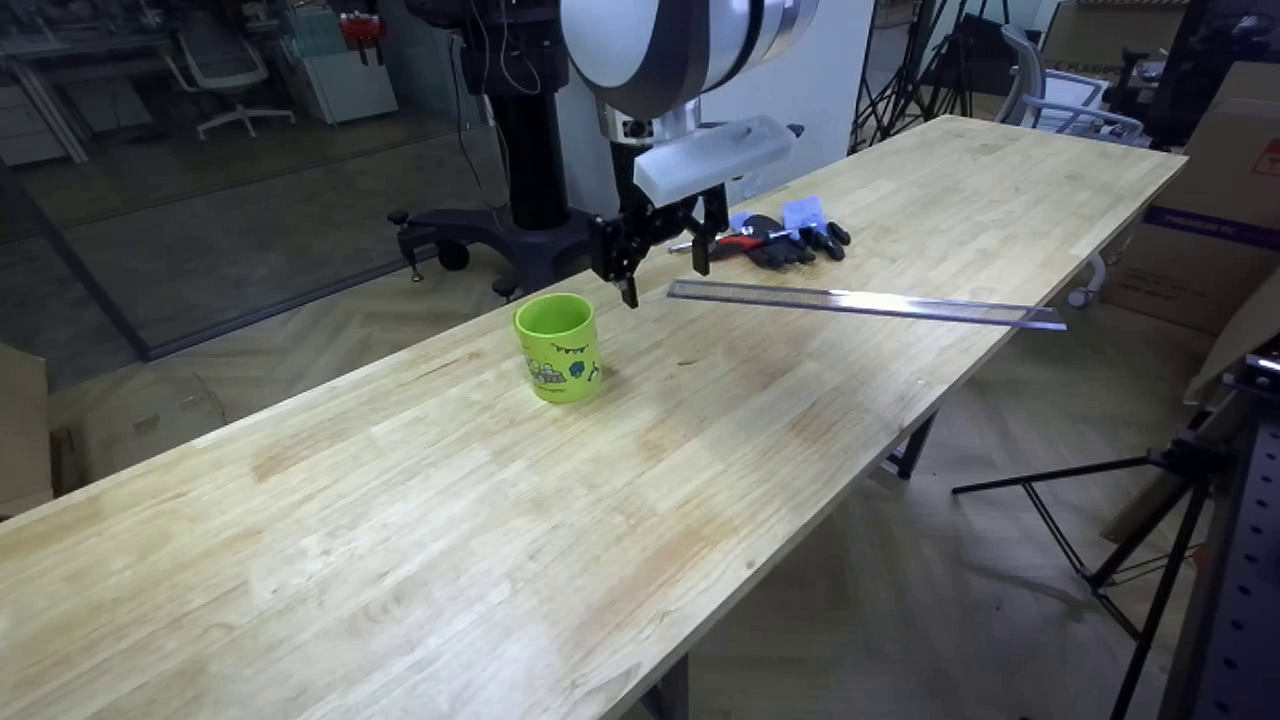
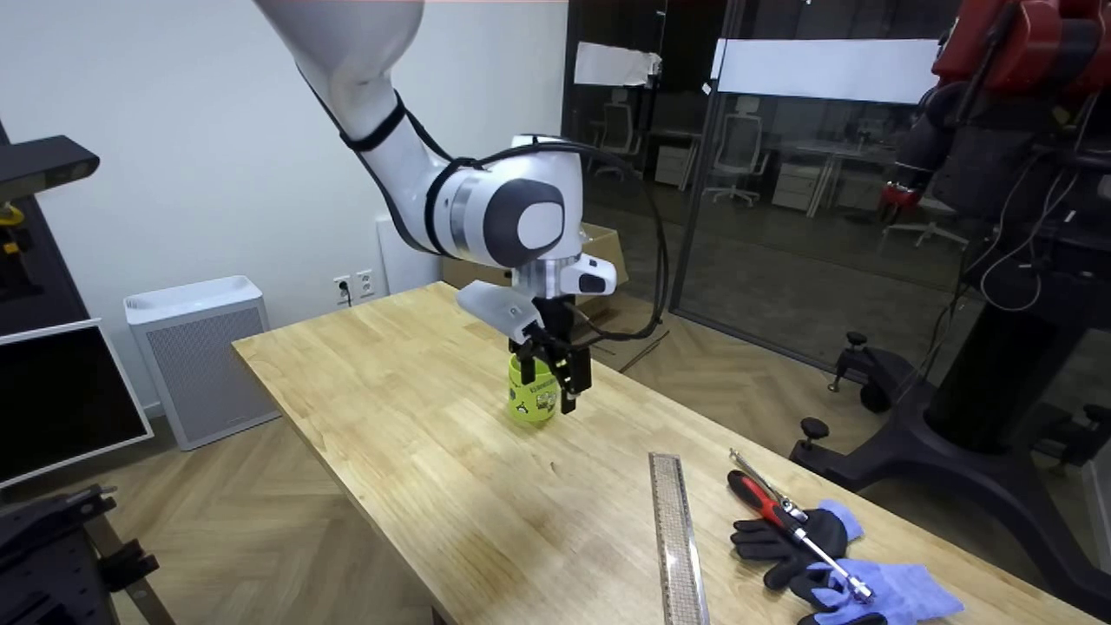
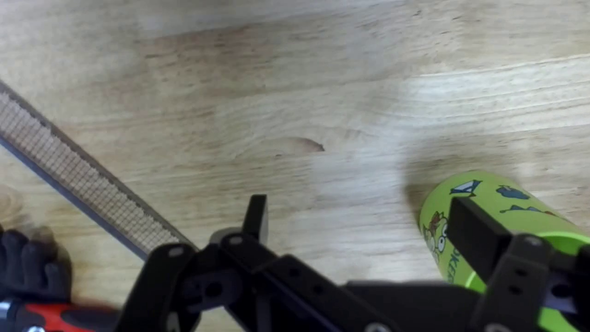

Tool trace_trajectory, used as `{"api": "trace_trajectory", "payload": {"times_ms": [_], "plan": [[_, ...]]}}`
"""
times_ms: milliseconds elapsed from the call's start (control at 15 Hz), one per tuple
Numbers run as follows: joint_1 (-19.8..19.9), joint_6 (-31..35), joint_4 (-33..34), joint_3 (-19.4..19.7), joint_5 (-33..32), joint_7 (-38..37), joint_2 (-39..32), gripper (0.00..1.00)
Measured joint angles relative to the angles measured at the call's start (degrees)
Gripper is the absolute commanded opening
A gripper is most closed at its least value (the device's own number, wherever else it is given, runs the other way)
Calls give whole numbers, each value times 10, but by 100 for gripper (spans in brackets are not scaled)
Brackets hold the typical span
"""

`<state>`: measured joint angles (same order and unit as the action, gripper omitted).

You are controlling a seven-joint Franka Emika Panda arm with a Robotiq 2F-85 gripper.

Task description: Pick up cup and move it slightly forward

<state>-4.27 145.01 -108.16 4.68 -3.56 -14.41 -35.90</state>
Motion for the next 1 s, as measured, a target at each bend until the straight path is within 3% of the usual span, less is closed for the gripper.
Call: {"api": "trace_trajectory", "payload": {"times_ms": [333, 667, 800, 1000], "plan": [[-5, 37, 20, 12, -83, 80, -7, 100], [-1, 57, 28, 7, -83, 110, -11, 100], [21, 103, 26, -23, -49, 142, -18, 100], [81, 167, 31, -104, 13, 238, -38, 100]]}}
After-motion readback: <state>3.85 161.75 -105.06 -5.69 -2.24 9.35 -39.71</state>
